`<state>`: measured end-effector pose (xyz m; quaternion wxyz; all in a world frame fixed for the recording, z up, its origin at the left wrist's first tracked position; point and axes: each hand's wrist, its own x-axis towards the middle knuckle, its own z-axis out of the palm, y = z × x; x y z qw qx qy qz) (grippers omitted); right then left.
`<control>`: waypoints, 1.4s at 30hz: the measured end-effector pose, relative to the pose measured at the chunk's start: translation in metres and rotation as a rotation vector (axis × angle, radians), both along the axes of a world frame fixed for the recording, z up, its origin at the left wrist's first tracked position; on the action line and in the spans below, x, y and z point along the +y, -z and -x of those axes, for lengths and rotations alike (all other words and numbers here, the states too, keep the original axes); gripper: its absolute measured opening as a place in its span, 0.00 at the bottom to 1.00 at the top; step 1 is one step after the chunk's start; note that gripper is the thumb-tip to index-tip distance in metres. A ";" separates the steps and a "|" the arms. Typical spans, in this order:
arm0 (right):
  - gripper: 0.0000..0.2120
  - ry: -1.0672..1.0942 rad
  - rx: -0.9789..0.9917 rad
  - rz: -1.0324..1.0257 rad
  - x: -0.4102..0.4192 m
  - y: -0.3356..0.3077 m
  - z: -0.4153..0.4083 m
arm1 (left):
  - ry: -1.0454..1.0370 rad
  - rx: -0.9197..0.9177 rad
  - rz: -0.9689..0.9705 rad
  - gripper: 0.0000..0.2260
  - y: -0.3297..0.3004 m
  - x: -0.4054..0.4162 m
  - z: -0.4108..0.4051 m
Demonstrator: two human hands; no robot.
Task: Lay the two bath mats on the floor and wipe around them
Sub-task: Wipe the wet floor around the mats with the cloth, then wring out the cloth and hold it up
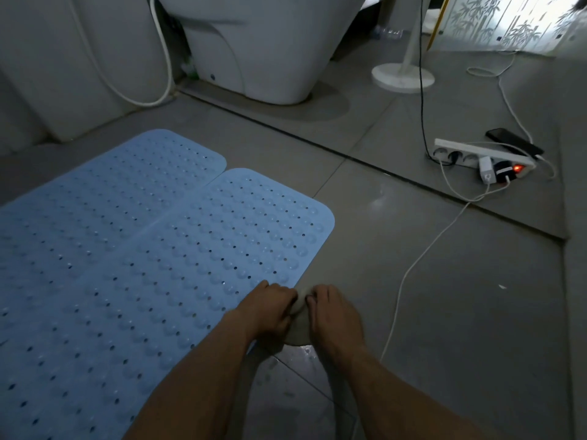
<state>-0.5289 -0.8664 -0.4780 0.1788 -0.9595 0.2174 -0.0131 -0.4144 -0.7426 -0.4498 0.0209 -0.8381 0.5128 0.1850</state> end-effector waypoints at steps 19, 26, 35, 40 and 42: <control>0.03 -0.319 0.196 -0.522 -0.084 -0.264 -0.190 | -0.456 0.091 0.053 0.14 -0.260 -0.017 -0.179; 0.03 -0.325 0.306 -0.721 -0.127 -0.416 -0.222 | -0.493 0.004 0.031 0.08 -0.418 -0.059 -0.196; 0.16 -0.364 0.373 -0.787 -0.188 -0.606 -0.270 | -0.594 0.103 0.213 0.12 -0.598 -0.112 -0.221; 0.10 -0.357 0.349 -0.677 -0.207 -0.660 -0.315 | -0.677 0.171 0.229 0.10 -0.642 -0.130 -0.256; 0.12 -0.344 0.308 -0.622 -0.214 -0.678 -0.331 | -0.717 0.204 0.234 0.11 -0.658 -0.133 -0.270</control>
